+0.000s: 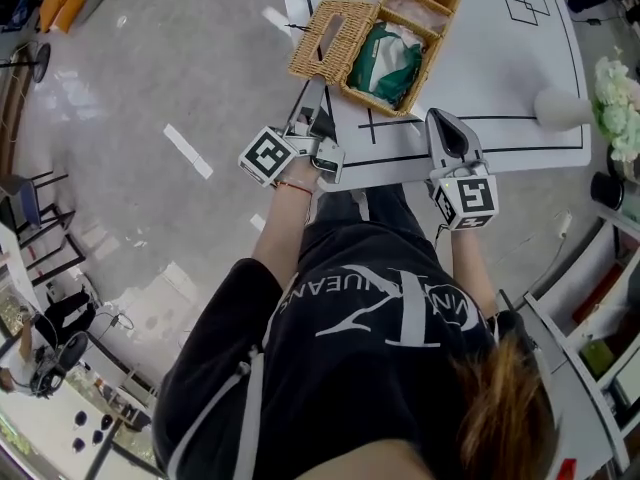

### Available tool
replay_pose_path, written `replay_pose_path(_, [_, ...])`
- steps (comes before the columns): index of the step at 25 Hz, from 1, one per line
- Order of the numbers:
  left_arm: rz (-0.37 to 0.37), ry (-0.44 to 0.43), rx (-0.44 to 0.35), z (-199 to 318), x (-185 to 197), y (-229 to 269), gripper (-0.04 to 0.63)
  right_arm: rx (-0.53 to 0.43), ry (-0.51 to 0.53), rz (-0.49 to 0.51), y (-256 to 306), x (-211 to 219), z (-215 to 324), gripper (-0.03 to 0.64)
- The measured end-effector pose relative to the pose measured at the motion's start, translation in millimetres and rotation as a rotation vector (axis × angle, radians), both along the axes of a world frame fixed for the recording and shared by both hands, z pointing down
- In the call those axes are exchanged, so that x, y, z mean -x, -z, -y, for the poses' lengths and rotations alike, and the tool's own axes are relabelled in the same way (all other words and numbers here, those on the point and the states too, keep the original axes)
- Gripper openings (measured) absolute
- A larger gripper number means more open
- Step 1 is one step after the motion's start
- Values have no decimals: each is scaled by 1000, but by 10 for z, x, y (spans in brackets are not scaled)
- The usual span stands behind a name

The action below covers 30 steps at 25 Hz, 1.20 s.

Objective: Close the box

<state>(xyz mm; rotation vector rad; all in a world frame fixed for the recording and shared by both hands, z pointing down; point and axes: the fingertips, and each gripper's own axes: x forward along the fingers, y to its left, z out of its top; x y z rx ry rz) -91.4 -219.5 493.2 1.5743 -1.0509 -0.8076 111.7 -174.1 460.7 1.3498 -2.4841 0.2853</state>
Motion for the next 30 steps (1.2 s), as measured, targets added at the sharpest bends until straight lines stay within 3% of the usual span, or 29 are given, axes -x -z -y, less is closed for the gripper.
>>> replay_pose_path(5, [-60,39,12,74,-39,-20,190,9,21,2,-9,-53,33,-3])
replay_pose_path(12, [-15,86,-5,106,-16,9,164,15,22,5,-17,-156,45,-3])
replay_pose_path(30, [586,1,-186,86,8,483,75,-12,47,36,101,-71,124,-3])
